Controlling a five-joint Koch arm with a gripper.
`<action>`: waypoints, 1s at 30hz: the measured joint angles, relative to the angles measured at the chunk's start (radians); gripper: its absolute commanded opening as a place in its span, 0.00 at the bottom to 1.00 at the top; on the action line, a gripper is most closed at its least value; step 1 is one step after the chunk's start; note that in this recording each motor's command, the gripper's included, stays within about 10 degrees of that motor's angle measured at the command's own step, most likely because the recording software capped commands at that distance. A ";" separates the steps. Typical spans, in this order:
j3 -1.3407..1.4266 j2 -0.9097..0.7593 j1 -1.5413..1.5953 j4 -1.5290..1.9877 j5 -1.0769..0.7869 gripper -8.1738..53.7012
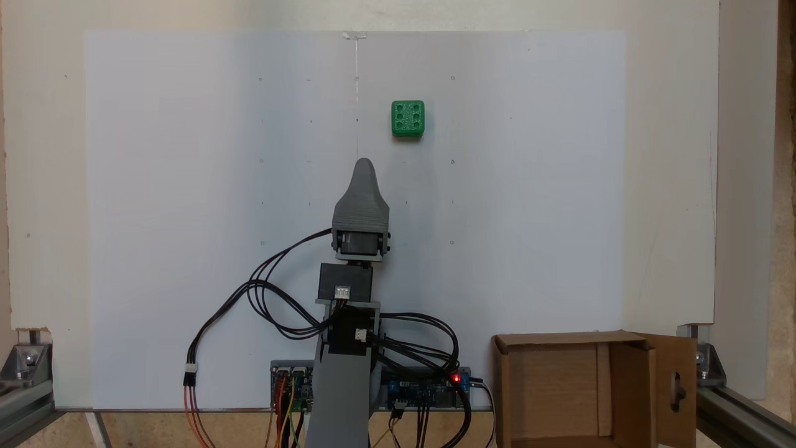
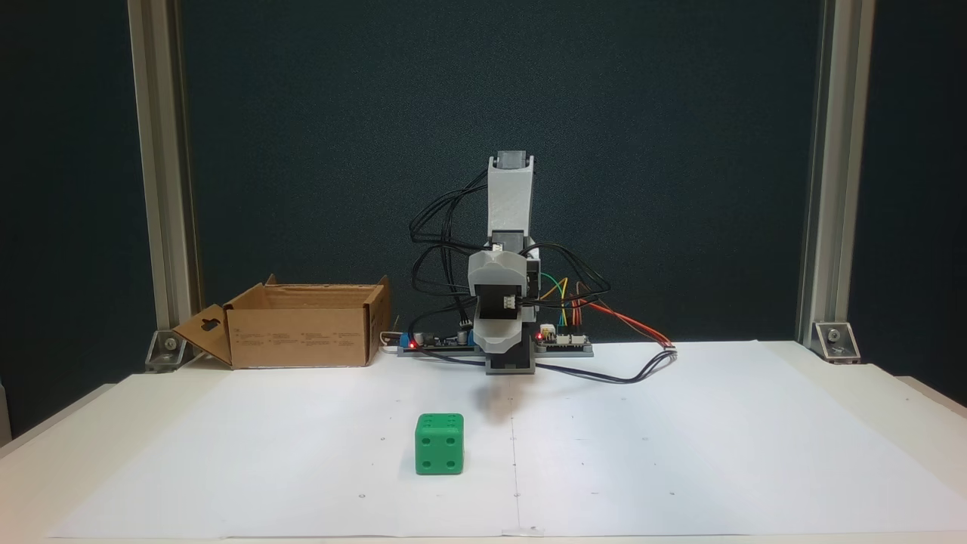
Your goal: Grasp a green dice and put it in the bin.
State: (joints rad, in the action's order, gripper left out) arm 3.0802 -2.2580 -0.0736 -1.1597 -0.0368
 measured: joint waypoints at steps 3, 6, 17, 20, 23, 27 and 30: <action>-0.002 0.000 0.005 0.012 0.000 0.83; 0.000 0.000 0.011 0.012 0.000 0.83; -0.002 0.000 0.037 0.046 0.000 0.83; -0.003 0.000 0.034 0.097 0.000 0.83; -0.020 0.000 0.029 0.160 0.000 0.83; -0.054 0.000 0.009 0.278 0.000 0.84; -0.100 0.000 -0.025 0.377 0.000 0.84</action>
State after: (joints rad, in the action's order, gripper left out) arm 2.9805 -2.2580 -0.0982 -0.7823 -0.0368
